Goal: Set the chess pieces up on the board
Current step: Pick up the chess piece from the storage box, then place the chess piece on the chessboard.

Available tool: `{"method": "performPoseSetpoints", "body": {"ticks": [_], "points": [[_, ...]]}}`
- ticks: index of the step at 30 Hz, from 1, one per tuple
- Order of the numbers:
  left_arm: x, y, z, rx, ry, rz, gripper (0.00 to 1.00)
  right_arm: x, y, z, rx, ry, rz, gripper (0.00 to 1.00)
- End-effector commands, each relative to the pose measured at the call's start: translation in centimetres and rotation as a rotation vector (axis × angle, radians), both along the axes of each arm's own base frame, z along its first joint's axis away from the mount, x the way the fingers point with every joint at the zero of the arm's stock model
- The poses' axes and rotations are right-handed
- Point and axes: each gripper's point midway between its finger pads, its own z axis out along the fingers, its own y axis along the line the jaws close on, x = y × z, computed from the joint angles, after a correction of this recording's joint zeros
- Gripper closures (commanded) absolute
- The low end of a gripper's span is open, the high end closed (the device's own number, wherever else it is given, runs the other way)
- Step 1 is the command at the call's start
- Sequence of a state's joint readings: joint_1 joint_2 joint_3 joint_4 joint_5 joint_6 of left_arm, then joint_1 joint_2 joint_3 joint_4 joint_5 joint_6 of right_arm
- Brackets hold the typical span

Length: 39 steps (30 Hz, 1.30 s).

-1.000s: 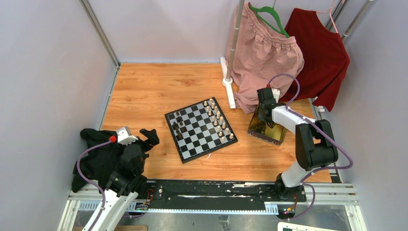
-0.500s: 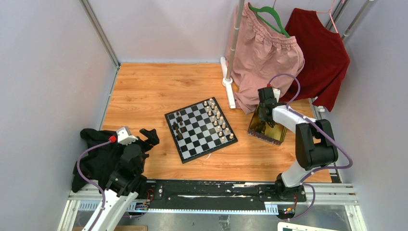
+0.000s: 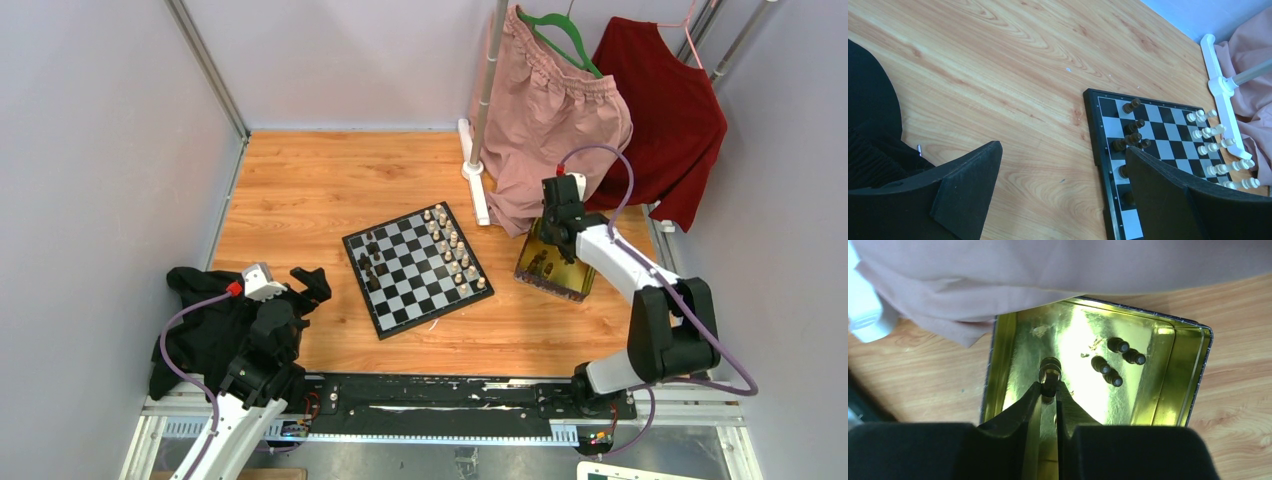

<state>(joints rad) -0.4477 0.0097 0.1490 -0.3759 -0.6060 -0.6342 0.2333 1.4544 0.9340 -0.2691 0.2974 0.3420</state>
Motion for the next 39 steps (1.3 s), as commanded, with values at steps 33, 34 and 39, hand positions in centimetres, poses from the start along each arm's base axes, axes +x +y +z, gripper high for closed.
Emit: {"method": "performPoseSetpoints", "body": {"ticks": [33, 34, 39], "points": [[0.0, 0.0, 0.3, -0.005, -0.033, -0.001, 0.0, -3.7, 34.2, 4.0, -0.053, 0.109, 1.029, 1.0], [0.0, 0.0, 0.3, -0.006, -0.034, -0.001, 0.0, -3.7, 34.6, 3.9, -0.052, 0.113, 1.04, 1.0], [0.0, 0.0, 0.3, -0.006, -0.033, -0.002, 0.0, -3.7, 36.0, 2.4, -0.049, 0.153, 1.072, 1.0]]}}
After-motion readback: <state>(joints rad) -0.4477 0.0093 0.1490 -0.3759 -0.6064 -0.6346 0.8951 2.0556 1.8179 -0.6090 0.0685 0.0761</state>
